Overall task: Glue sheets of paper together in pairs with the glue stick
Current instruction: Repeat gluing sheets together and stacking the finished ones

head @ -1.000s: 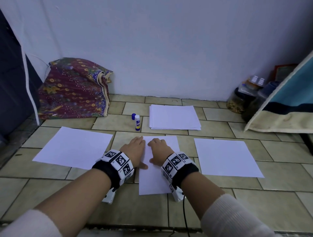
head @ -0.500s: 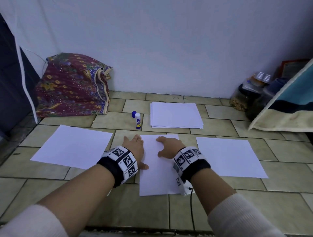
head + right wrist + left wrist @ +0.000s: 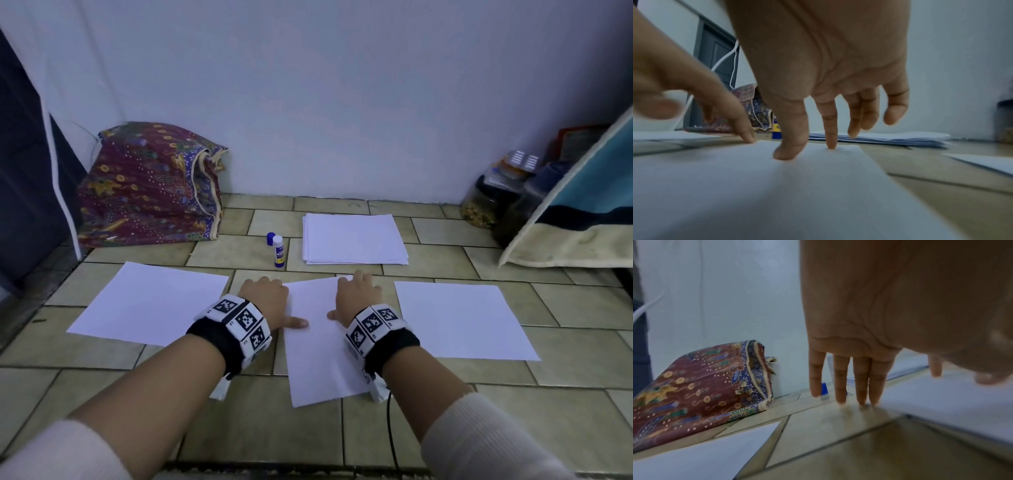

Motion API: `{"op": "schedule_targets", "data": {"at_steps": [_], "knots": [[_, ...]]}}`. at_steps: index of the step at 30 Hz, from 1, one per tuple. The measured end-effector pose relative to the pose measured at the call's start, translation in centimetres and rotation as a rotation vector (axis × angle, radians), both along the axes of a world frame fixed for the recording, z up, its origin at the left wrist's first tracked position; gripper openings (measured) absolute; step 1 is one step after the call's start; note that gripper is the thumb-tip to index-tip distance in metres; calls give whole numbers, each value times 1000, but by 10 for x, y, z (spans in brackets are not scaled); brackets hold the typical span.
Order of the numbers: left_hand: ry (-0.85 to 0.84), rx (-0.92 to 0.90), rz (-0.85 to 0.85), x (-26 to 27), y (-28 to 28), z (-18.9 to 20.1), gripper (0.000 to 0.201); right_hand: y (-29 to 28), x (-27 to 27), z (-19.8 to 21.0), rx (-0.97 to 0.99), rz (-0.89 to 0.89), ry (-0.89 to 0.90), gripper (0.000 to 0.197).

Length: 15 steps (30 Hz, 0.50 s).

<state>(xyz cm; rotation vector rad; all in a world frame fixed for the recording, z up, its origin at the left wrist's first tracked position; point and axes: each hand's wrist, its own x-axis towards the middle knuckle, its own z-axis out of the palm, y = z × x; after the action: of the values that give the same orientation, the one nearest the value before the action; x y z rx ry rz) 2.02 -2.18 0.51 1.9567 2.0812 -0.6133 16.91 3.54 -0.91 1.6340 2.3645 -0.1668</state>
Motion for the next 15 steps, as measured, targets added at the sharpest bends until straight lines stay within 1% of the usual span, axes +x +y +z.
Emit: {"op": "schedule_targets", "data": {"at_steps": [2,3,5,6,8,11,13,15], "knots": [[-21,73,-18,0,1,4,68,-5,-4,-2,-51,22,65,44],[-61,95,-42,1,0,3,66,-7,-7,-2,-71,39,94,38],[-157,76,-108,3,-2,-4,72,-11,-13,-2,-89,75,139,36],[-178,47,-127,4,-4,-7,74,-14,-16,-2,-91,95,148,37],[-160,32,-131,7,-7,-10,67,-18,-21,-3,-94,127,146,39],[-45,49,-128,8,-9,-4,56,-27,-29,-8,-104,158,146,41],[2,56,-101,6,-10,-2,56,-34,-36,-9,-102,200,147,44],[-30,54,-39,1,-11,-5,64,-37,-42,-9,-101,224,148,45]]}}
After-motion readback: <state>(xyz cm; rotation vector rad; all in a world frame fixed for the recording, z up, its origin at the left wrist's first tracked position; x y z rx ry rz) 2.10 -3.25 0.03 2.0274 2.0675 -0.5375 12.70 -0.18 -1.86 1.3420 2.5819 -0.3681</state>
